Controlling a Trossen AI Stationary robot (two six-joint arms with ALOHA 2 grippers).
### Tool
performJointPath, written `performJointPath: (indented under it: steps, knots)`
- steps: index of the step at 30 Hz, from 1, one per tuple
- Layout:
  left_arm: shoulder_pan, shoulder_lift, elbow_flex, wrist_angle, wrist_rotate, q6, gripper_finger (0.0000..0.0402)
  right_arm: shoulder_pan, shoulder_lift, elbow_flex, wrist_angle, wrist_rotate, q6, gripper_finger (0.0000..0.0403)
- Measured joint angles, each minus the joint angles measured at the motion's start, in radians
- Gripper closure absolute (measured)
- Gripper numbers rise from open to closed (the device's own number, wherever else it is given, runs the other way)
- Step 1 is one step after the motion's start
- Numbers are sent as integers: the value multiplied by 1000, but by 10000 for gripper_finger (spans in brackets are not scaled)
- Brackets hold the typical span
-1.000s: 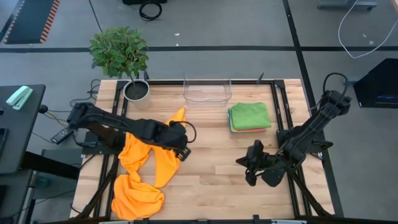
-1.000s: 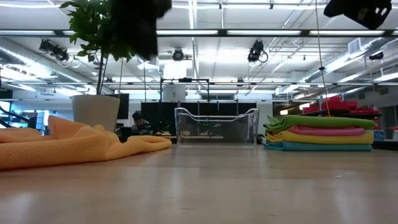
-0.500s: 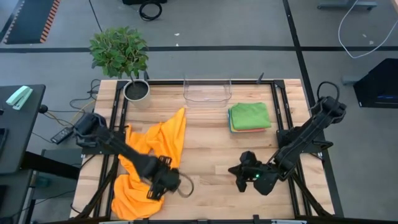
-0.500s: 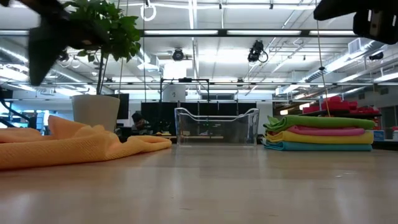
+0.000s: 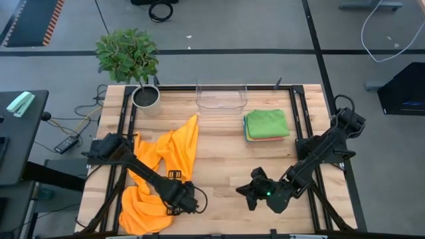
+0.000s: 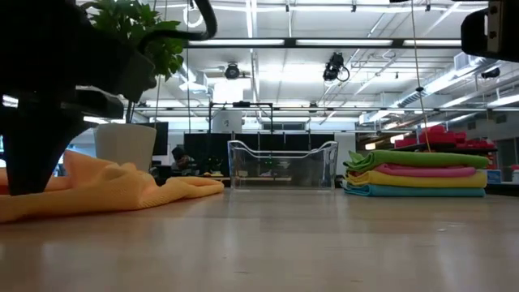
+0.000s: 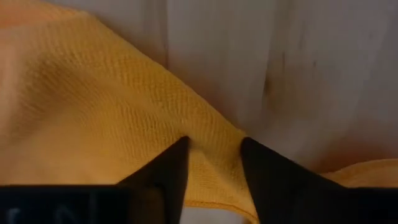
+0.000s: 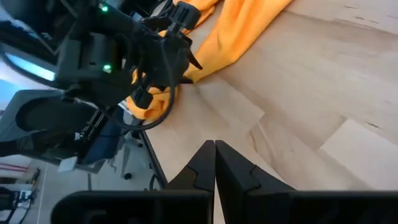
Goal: Fold microfiber towels
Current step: Fold the top right orange towel
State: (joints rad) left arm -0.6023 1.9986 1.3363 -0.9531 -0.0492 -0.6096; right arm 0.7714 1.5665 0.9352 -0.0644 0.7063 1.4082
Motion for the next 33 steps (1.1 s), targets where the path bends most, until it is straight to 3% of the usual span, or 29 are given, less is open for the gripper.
performJointPath:
  steps: [5, 10, 19, 24, 29, 33]
  knots:
    - [33, -5, 4, -5, 4, -2, 378, 20, -23, 0, 1, -7, -70, 386]
    - [115, -49, 141, -26, -3, -7, 384, 64, -59, 0, -31, -15, -176, 386]
    - [291, -64, 758, -33, -28, 56, 383, 136, -202, 0, -243, 15, -276, 386]
    - [323, -66, 1010, -199, -57, 78, 394, 139, -286, 0, -312, 100, -307, 386]
    - [291, -62, 948, -424, -183, -15, 388, 139, -309, 1, -313, 158, -325, 386]
    - [236, -58, 692, -337, -209, -65, 395, 139, -273, 1, -320, 159, -305, 386]
